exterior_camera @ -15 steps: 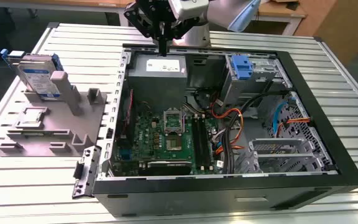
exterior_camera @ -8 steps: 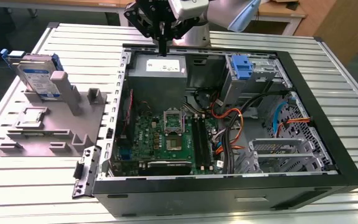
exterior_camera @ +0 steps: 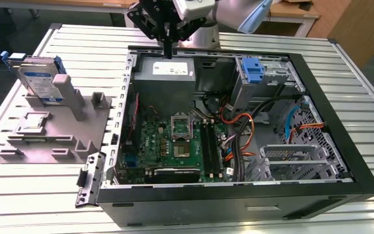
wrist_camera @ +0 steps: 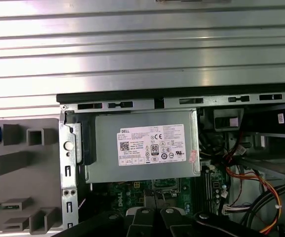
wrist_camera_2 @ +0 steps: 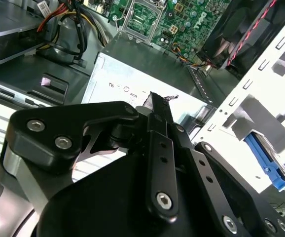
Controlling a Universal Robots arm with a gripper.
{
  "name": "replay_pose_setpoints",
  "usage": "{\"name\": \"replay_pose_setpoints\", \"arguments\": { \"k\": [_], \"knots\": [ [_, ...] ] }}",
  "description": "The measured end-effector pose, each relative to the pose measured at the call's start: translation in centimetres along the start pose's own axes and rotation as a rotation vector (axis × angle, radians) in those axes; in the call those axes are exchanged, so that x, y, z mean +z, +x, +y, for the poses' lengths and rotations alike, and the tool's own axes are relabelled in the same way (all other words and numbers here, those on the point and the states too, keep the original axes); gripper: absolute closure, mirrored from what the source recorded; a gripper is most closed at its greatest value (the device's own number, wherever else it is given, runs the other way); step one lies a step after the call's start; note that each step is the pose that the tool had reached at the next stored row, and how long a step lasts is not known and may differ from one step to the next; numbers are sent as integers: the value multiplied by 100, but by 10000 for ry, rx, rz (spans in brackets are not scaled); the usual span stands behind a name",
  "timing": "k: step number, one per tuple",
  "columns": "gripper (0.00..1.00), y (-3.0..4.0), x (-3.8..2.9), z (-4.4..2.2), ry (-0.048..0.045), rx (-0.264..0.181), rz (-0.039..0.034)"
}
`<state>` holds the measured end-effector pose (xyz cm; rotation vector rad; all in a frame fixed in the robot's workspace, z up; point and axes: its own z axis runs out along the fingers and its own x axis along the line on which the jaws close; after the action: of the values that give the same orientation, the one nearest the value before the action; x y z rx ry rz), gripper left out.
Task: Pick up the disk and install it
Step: 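Reach for the disk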
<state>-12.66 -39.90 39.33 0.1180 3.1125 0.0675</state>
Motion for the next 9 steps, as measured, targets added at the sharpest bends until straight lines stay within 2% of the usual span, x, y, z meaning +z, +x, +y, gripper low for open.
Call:
{"name": "replay_pose_setpoints", "arguments": {
  "k": [9],
  "knots": [
    [90, 70, 2, -5, -1, -1, 0]
  ]
}}
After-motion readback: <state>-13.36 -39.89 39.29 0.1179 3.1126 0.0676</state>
